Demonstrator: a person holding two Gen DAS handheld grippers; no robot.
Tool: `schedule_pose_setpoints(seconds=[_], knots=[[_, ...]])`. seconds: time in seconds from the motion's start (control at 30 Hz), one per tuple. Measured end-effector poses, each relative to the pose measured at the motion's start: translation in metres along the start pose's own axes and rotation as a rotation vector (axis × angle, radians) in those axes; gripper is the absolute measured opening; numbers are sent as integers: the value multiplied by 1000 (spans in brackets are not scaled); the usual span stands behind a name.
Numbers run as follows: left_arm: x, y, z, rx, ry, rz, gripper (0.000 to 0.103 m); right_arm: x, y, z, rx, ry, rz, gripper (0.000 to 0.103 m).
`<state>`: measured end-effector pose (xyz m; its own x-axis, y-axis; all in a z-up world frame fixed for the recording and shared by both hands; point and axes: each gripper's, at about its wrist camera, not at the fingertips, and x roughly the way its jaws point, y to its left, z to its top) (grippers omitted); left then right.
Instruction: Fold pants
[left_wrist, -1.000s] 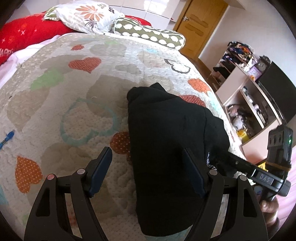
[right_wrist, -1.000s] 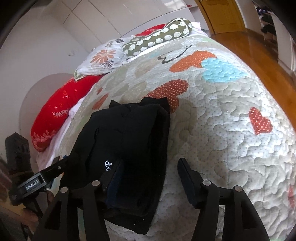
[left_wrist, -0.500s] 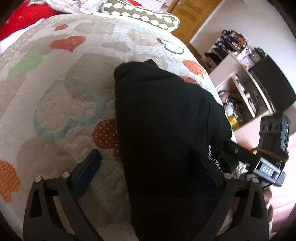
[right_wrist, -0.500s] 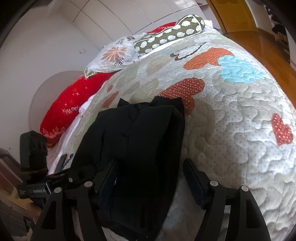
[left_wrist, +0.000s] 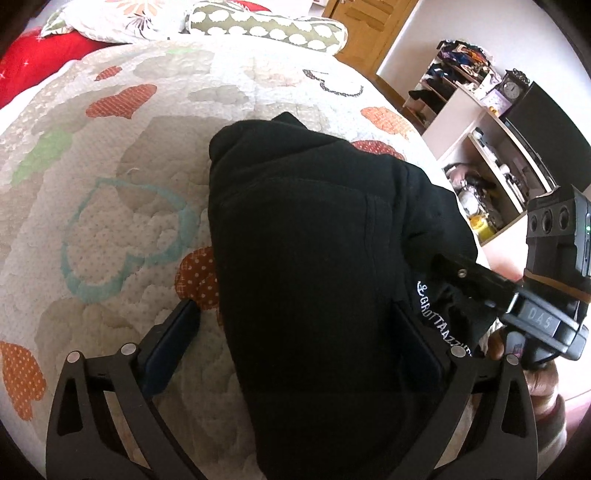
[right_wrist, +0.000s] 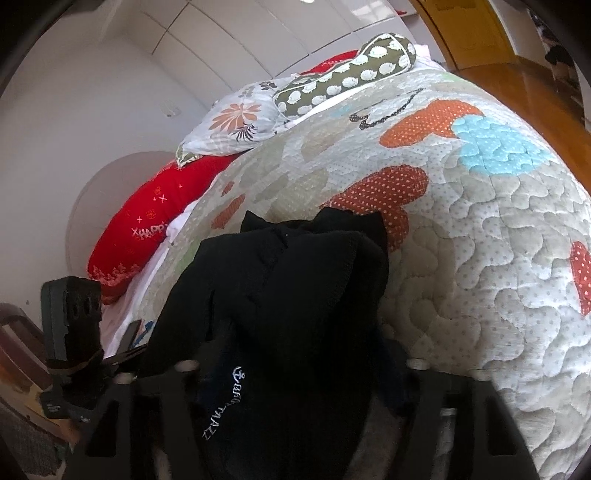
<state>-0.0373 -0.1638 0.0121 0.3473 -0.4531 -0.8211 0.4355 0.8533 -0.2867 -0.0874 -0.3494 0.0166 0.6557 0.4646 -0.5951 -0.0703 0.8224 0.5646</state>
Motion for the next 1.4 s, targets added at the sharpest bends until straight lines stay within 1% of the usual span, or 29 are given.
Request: schedule_pose_setpoints(seconds=[0.03,0.07,0.1,0.17,0.2,0.23,0.33,0.43,0.5,0.57,0.63,0.83,0.97,1.07,1.1,1.13,1.17,1.2,1.23,1.27,1.3,1.4], knots=[[-3,-1,-1,-3,-19,-7,78,1,2,0,-7,-2,-5,48],[-6,-3,-3,0,-30,-44,67,3,5,0,-18,-6,-10,45],[-9,-5,-6,1,-42,-46,64,2,7,0,-24,-8,-12,44],[-12,-8,-8,5,-59,-18,61,0,11,-1,-36,-16,-18,40],[-14,-9,-8,4,-67,-13,56,-1,13,-1,-39,-20,-20,40],[-19,-8,-8,-5,-78,-19,50,-2,15,0,-38,-23,-17,38],[-34,-9,-6,-5,-97,-28,42,-10,26,1,-53,-36,-6,37],[-55,-11,-4,19,-143,7,42,-17,45,5,-85,-48,1,37],[-62,-9,0,18,-162,10,42,-19,54,8,-99,-55,13,37],[-74,2,4,1,-174,4,42,-20,64,11,-106,-62,36,37],[-82,10,8,-8,-182,17,42,-19,73,14,-117,-61,51,37],[-103,35,5,-40,-207,67,42,3,108,23,-161,-36,91,37],[-108,55,-2,-75,-198,77,42,20,123,22,-176,-4,113,37],[-98,73,-9,-107,-166,80,42,39,127,18,-170,37,114,37],[-94,79,-11,-122,-153,82,45,47,127,17,-170,53,104,37],[-84,89,-15,-151,-122,90,50,59,127,14,-181,76,72,37],[-74,98,-18,-181,-85,100,53,66,125,10,-187,92,42,41],[-68,102,-19,-202,-64,99,61,79,122,6,-179,129,-8,42],[-65,109,-23,-235,-60,84,70,90,117,3,-162,163,-62,44],[-66,116,-26,-266,-78,59,72,93,114,2,-151,171,-62,44],[-69,119,-28,-277,-88,48,73,91,113,1,-144,161,-50,45],[-78,124,-27,-281,-92,47,76,72,110,5,-136,114,-49,48]])
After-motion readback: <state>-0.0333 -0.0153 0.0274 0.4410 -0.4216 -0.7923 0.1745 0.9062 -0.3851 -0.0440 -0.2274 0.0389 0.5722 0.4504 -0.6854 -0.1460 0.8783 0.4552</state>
